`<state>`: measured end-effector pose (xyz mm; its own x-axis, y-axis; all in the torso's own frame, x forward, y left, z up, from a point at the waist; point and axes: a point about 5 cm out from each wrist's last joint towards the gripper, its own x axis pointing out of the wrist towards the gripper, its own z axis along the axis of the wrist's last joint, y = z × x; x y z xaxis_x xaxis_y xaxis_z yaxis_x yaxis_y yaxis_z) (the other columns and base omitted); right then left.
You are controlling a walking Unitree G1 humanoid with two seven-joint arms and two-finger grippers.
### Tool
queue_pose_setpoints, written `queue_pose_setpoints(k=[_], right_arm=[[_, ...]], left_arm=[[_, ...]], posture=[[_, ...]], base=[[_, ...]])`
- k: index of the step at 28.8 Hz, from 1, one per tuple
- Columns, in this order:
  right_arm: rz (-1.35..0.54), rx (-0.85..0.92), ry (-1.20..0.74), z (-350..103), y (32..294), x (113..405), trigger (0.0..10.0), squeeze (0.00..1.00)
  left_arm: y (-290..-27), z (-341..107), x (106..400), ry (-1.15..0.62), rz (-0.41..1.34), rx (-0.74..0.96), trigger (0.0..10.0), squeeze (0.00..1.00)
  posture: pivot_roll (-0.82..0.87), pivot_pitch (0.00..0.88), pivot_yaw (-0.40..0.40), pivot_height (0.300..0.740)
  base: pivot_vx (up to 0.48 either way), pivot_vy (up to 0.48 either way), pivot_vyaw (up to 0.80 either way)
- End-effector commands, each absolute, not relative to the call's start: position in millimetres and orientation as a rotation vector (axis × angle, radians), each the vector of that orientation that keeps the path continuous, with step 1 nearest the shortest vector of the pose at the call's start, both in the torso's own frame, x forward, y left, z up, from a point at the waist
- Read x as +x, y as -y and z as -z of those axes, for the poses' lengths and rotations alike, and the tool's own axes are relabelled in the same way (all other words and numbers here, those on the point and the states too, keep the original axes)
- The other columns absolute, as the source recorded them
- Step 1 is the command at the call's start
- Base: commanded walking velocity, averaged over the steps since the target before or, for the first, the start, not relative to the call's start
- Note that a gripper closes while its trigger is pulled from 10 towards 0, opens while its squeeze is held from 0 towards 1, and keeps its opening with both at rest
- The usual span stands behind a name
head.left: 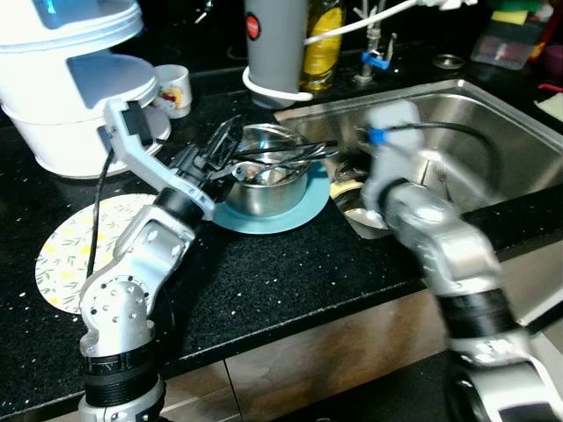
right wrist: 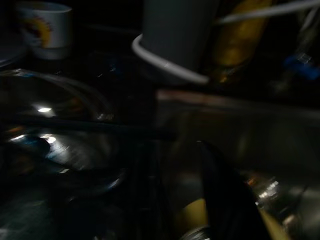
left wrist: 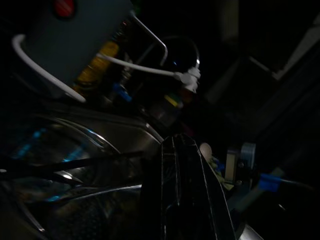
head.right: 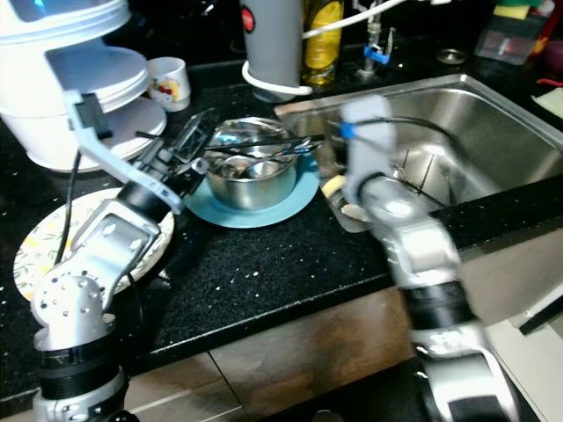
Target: Kitchen organization
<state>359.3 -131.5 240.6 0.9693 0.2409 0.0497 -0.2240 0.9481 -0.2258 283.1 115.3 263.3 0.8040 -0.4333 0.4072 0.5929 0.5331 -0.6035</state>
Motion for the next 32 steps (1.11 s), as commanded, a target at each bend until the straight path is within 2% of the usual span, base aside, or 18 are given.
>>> queue_pose_setpoints(k=[1, 6, 7, 8, 9, 14, 18, 19, 20, 21, 22, 29, 32], right_arm=[[-0.178, -0.29, 0.098, -239, 135, 362, 10.0, 1.0], [-0.05, -0.288, 0.135, -247, 151, 364, 10.0, 1.0], [-0.04, -0.278, 0.135, -247, 153, 364, 10.0, 0.96], [-0.03, -0.267, 0.144, -248, 156, 365, 10.0, 0.15], [-0.027, -0.26, 0.148, -249, 156, 364, 10.0, 0.0], [-0.012, -0.213, 0.184, -252, 158, 364, 10.0, 0.0], [-0.102, 0.014, 0.271, -266, 152, 360, 10.0, 0.0], [-0.102, 0.014, 0.271, -266, 152, 360, 10.0, 0.0], [-0.147, 0.087, 0.301, -271, 148, 357, 10.0, 0.0], [-0.302, 0.255, 0.374, -284, 137, 347, 10.0, 0.0], [-0.363, 0.305, 0.401, -289, 133, 343, 10.0, 0.0], [-0.621, 0.435, 0.485, -301, 110, 321, 10.0, 0.0], [-0.695, 0.437, 0.489, -301, 103, 315, 10.0, 0.0]], left_arm=[[-117, -263, 282, 0.218, 0.606, -0.792, 10.0, 0.0], [-120, -261, 282, 0.218, 0.594, -0.789, 10.0, 0.0], [-120, -261, 282, 0.217, 0.594, -0.79, 10.0, 0.0], [-119, -260, 282, 0.215, 0.595, -0.791, 10.0, 0.0], [-119, -260, 282, 0.214, 0.596, -0.792, 10.0, 0.0], [-118, -259, 282, 0.211, 0.598, -0.792, 10.0, 0.0], [-120, -260, 283, 0.214, 0.592, -0.786, 10.0, 0.0], [-120, -260, 283, 0.214, 0.592, -0.786, 10.0, 0.0], [-121, -260, 283, 0.215, 0.587, -0.783, 10.0, 0.0], [-123, -259, 283, 0.218, 0.566, -0.776, 10.0, 0.0], [-125, -259, 283, 0.219, 0.556, -0.772, 10.0, 0.0], [-140, -255, 288, 0.24, 0.417, -0.689, 10.0, 0.0], [-149, -254, 289, 0.25, 0.349, -0.661, 10.0, 0.0]], posture=[[0.01, 0.008, -0.003, 0.74], [0.01, 0.011, -0.003, 0.74], [0.01, 0.011, -0.002, 0.74], [0.01, 0.011, -0.002, 0.74], [0.01, 0.011, -0.002, 0.74], [0.01, 0.008, 0.0, 0.74], [0.01, 0.007, 0.0, 0.74], [0.01, 0.007, 0.0, 0.74], [0.02, 0.004, -0.001, 0.74], [0.02, 0.004, 0.0, 0.74], [0.02, 0.004, 0.0, 0.74], [0.03, 0.0, -0.001, 0.74], [0.04, 0.0, -0.001, 0.74]], base=[[0.0, 0.0, 0.0], [0.0, 0.0, 0.0], [0.0, 0.0, 0.0], [0.0, 0.0, 0.0], [0.0, 0.0, 0.0], [0.0, 0.0, 0.0], [0.0, 0.0, 0.0], [0.0, 0.0, 0.0], [0.0, 0.0, 0.0], [0.0, 0.0, 0.0], [0.0, 0.0, 0.0], [0.0, 0.0, 0.0], [0.0, 0.0, 0.7]])
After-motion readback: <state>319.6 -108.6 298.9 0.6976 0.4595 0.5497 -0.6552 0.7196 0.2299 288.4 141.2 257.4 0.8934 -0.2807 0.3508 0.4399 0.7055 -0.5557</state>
